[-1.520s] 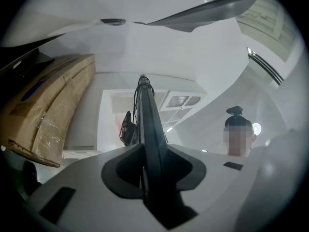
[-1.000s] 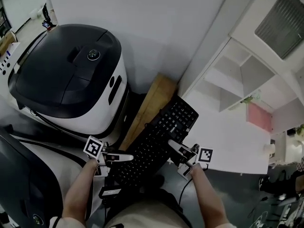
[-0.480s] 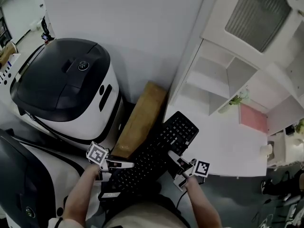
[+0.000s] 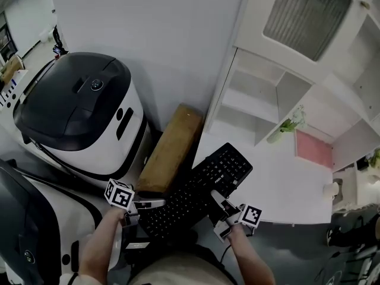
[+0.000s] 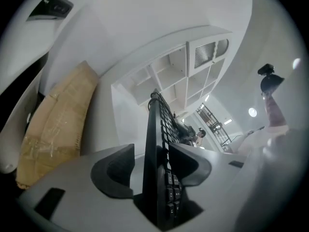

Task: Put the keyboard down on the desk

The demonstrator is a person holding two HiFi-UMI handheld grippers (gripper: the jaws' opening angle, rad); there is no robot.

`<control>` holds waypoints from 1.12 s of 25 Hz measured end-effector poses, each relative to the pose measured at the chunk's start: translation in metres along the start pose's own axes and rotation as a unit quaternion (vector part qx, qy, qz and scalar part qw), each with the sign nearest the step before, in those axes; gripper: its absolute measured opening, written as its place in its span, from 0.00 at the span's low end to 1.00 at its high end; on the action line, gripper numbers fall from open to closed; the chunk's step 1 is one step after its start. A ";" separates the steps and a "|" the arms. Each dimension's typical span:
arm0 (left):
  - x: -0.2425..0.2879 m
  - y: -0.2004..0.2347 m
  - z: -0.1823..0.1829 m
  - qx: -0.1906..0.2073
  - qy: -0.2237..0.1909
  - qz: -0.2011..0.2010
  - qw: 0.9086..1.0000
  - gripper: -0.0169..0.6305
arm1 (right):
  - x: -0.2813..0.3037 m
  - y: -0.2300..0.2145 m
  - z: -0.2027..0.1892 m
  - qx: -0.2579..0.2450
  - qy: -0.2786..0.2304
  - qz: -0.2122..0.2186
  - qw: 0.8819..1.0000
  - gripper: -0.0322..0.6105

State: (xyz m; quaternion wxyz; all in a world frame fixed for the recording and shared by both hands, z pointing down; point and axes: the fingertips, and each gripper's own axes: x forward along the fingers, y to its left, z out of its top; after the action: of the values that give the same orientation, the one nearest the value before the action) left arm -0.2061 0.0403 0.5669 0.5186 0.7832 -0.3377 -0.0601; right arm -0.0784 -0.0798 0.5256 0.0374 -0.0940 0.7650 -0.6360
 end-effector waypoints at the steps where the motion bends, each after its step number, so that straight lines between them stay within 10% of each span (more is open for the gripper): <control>1: 0.001 0.001 0.004 0.010 -0.009 0.015 1.000 0.37 | -0.003 0.001 0.003 0.001 -0.004 0.000 1.000 0.19; 13: 0.010 -0.020 0.050 0.145 -0.095 0.190 0.966 0.40 | -0.060 -0.021 0.042 0.053 -0.078 -0.007 0.996 0.20; 28: 0.018 -0.068 0.054 0.188 -0.124 0.220 0.949 0.40 | -0.111 -0.030 0.086 0.079 -0.166 -0.011 0.983 0.20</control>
State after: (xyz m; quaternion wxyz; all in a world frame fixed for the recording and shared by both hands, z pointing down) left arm -0.1844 0.0038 0.4885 0.3163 0.7592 -0.5684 0.0236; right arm 0.0487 -0.1463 0.5316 0.1646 -0.2036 0.6942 -0.6705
